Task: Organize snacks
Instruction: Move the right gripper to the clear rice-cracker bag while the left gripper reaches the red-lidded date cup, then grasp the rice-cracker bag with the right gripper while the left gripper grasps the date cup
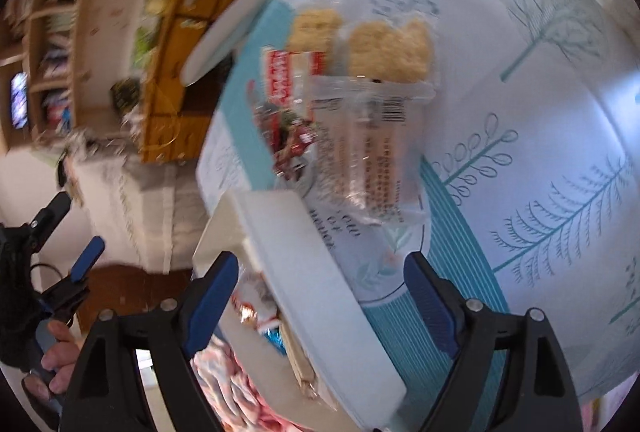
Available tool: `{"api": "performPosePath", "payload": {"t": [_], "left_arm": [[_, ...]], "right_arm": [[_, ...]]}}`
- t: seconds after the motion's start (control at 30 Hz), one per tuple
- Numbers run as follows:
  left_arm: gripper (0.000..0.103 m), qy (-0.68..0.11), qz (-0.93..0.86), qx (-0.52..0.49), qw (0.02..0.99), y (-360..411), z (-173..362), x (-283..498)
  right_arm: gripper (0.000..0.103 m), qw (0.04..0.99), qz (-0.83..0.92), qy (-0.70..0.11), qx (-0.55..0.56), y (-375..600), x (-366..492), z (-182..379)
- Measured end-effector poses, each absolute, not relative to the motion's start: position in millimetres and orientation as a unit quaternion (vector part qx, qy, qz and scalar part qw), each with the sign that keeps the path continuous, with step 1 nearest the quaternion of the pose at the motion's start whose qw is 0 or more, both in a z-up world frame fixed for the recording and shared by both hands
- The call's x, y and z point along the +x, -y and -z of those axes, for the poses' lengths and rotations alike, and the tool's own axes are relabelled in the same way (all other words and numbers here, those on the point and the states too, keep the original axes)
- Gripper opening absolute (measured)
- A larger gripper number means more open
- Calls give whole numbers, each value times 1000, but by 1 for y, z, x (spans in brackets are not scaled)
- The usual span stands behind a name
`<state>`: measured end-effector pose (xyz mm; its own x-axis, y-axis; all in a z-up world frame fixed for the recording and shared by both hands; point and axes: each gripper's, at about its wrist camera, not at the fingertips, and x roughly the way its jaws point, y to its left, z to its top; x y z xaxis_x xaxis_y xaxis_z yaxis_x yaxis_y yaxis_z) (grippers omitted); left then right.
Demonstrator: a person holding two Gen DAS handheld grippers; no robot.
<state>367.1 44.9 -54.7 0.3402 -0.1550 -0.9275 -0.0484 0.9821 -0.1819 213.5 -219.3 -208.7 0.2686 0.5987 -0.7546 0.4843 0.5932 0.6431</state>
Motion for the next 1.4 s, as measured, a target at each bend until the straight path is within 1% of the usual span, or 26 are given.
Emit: {"api": "performPosePath", "payload": {"t": [0.27, 0.47, 0.7, 0.93, 1.07, 1.13, 1.23, 1.3, 1.37, 1.4], "left_arm": [[82, -641, 56, -107, 758, -30, 127, 428], [82, -676, 61, -132, 722, -26, 181, 450], [82, -710, 45, -127, 691, -15, 227, 463], [82, -732, 50, -129, 667, 1, 260, 472], [82, -739, 50, -145, 656, 4, 275, 472], [79, -743, 51, -149, 650, 6, 282, 473], [78, -745, 53, -163, 645, 6, 288, 474], [75, -744, 58, -170, 644, 7, 290, 475], [69, -742, 65, -174, 644, 7, 291, 476], [67, -740, 69, -179, 644, 7, 290, 476]], "right_arm": [[86, 612, 65, -608, 501, 212, 236, 244], [86, 585, 135, -605, 522, 212, 249, 255], [86, 588, 157, -619, 496, 206, 272, 262], [86, 562, 153, -650, 487, 208, 280, 280], [86, 574, 142, -669, 451, 206, 292, 281], [86, 575, 144, -672, 444, 204, 295, 281], [85, 572, 147, -673, 445, 201, 297, 283], [85, 569, 149, -677, 442, 200, 299, 286], [85, 569, 149, -681, 437, 196, 301, 288], [85, 569, 149, -685, 431, 195, 303, 288]]}}
